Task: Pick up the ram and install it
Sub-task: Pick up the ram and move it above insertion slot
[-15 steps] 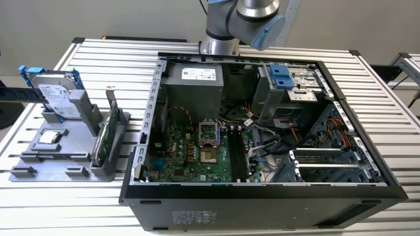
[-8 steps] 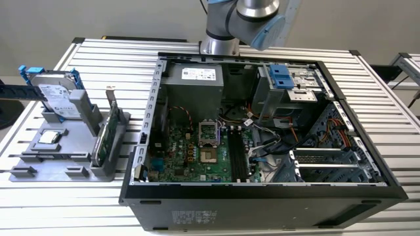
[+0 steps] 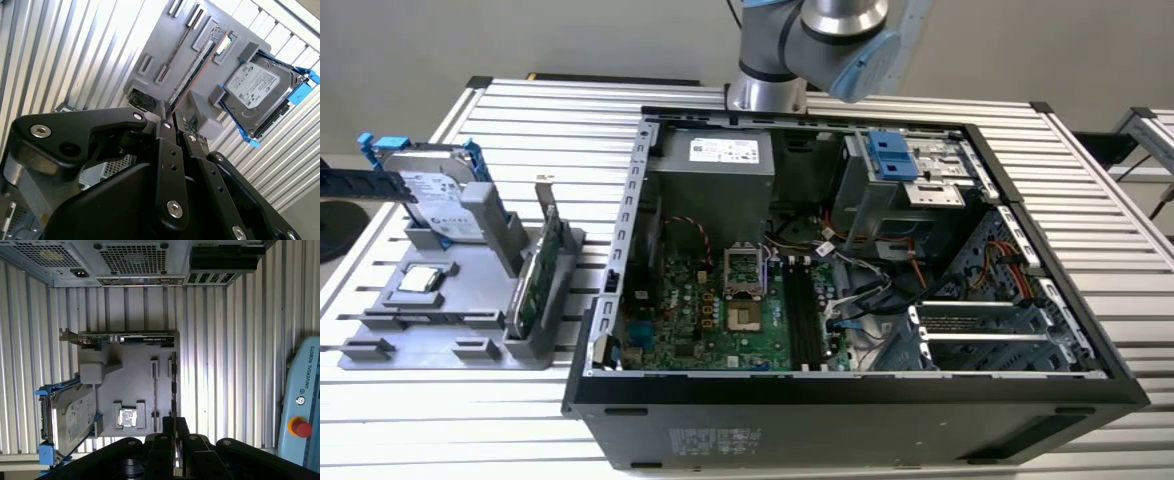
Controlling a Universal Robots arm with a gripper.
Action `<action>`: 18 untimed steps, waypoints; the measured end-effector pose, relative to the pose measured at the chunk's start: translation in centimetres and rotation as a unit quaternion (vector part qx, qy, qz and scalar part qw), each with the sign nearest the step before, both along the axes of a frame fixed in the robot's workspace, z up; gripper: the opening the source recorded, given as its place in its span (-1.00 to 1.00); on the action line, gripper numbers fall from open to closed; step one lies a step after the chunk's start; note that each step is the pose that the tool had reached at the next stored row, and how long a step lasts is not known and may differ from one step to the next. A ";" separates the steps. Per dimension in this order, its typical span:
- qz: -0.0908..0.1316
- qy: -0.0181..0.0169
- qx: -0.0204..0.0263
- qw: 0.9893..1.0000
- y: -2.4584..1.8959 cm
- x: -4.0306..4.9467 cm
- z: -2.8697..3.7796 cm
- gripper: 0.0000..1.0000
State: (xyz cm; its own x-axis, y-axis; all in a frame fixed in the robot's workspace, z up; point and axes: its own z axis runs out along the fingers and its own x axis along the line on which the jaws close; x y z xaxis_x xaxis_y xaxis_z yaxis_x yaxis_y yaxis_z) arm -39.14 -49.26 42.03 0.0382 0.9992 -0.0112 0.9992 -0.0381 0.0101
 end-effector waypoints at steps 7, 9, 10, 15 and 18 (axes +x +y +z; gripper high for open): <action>0.000 0.000 0.000 1.000 0.01 0.50 0.03 -1.00; 0.000 0.000 0.000 1.000 0.00 0.82 0.02 -1.00; 0.000 0.000 0.000 1.000 0.00 1.00 0.02 -1.00; 0.000 0.000 0.000 1.000 0.01 1.93 0.02 -1.00; 0.000 0.000 0.000 1.000 0.02 2.52 0.03 -1.00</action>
State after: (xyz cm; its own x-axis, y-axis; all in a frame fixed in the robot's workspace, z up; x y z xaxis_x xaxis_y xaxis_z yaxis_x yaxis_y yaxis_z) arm -36.62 -49.24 42.06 0.0382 0.9992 -0.0115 0.9992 -0.0380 0.0096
